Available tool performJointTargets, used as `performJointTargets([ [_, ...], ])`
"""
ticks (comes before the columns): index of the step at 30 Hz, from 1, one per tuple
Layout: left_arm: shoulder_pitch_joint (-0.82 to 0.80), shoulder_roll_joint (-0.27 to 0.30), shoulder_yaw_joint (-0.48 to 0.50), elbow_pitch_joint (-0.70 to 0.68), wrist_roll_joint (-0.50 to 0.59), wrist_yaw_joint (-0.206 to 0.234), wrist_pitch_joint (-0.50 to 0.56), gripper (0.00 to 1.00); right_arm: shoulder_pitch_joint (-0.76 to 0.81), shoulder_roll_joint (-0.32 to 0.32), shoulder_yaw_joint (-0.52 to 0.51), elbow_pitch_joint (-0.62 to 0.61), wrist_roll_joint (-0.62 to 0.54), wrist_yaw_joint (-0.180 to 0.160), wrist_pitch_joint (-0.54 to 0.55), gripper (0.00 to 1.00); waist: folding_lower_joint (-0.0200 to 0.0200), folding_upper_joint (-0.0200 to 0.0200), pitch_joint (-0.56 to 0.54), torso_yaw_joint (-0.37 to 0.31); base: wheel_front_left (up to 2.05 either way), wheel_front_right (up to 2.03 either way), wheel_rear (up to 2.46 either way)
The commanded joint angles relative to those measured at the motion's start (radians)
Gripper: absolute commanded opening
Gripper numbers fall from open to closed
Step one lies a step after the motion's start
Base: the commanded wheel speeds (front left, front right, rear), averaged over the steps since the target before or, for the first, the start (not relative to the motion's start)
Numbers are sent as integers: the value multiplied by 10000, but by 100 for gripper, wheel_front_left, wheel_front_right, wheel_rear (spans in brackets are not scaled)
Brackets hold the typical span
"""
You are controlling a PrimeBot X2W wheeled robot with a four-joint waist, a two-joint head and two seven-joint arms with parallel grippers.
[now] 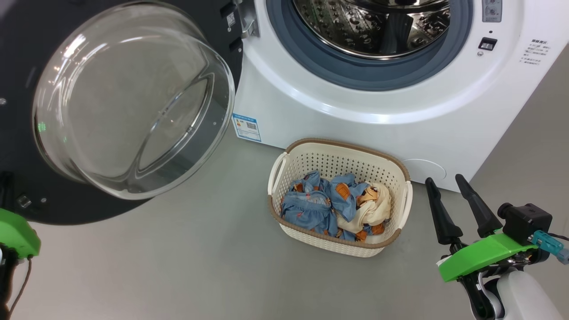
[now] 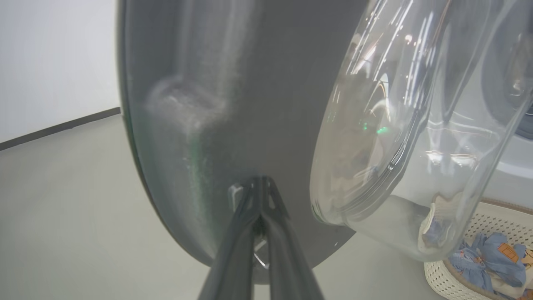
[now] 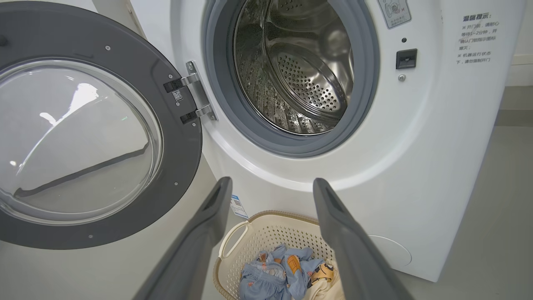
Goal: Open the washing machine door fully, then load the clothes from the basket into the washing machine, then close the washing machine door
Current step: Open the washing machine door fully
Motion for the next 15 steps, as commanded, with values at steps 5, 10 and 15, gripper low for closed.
performJointTargets([
  [5, 308, 439, 379, -728, -215, 11, -290, 0, 53, -47, 231, -234, -42, 16, -120, 100, 0, -1, -125, -70, 0, 0, 0],
  [10, 1022, 193, 491, -1575, -367, 177, -374, 6, 143, -52, 313, -219, -32, 16, -120, 100, 0, -1, -313, -237, 0, 0, 0],
  [15, 1845, -98, 546, -2827, -418, 480, -416, 100, 234, -83, 379, -235, -26, 16, -120, 100, 0, -1, -484, -529, 0, 0, 0],
])
